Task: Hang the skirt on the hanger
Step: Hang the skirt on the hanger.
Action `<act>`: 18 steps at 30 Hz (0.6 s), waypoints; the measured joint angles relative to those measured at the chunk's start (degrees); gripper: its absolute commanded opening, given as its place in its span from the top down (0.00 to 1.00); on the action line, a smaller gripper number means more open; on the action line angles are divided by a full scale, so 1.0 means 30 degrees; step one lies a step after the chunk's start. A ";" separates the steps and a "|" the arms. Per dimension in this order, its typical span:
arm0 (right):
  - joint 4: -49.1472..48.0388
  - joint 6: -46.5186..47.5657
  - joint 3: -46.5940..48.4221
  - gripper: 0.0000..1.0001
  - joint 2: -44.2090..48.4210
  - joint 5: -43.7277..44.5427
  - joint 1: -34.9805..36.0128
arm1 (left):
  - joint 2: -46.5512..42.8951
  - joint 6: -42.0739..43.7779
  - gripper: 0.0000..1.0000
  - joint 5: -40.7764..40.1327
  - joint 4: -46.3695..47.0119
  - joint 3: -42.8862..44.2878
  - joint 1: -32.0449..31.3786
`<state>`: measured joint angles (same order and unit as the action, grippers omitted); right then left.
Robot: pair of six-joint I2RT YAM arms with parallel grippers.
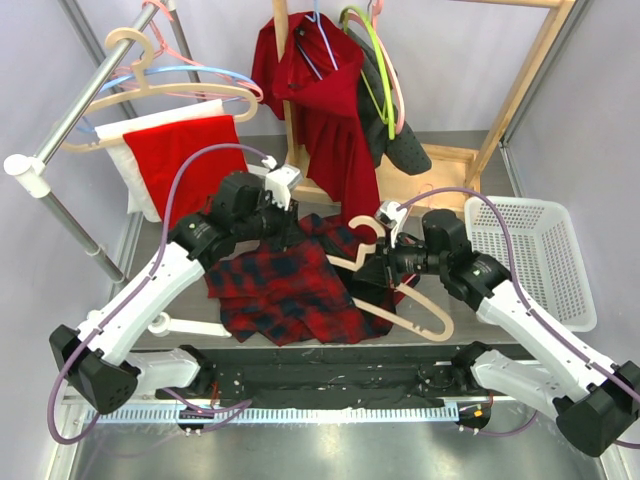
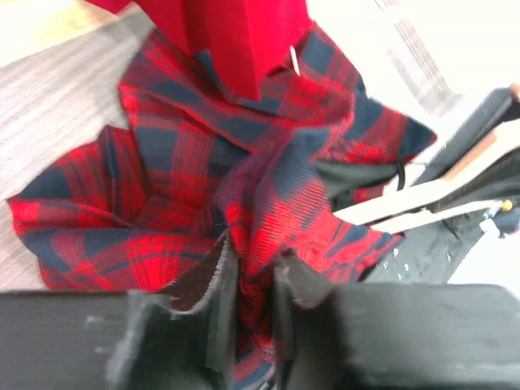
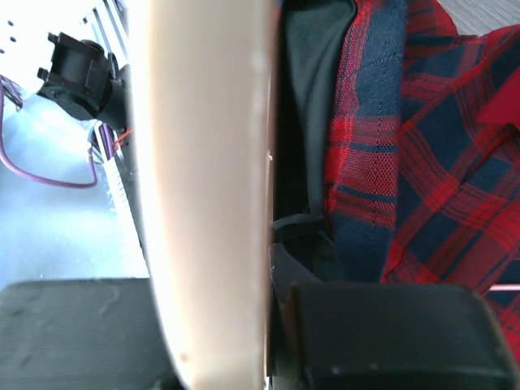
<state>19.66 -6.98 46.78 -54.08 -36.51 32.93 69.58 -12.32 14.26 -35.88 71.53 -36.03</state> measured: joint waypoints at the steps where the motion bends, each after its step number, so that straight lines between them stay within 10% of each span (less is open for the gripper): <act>1: 0.0204 0.0138 0.0051 0.99 0.0073 0.0000 0.0007 | 0.0036 0.0248 0.64 0.0277 -0.0153 0.0022 0.0000; 11: 0.0648 0.0299 0.0160 0.99 0.0313 -0.0452 0.0007 | 0.0845 0.3053 0.43 0.7293 -0.2106 0.0015 -0.0168; 14: 0.0699 0.0306 0.0204 0.99 0.0022 -0.0911 0.0029 | 0.1144 0.3759 0.62 0.8218 -0.2528 0.0015 -0.0605; 16: 0.0809 0.0299 0.0204 0.99 0.0015 -0.1100 0.0051 | 0.1370 0.4007 0.96 0.8342 -0.2696 0.0015 -0.0925; 18: 0.0882 0.0299 0.0204 0.99 0.0029 -0.1173 0.0102 | 0.1574 0.4160 1.00 0.8014 -0.2725 0.0015 -0.1166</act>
<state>22.31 -6.09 47.40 -54.00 -40.03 33.23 74.30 0.16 38.30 -44.05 71.57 -39.53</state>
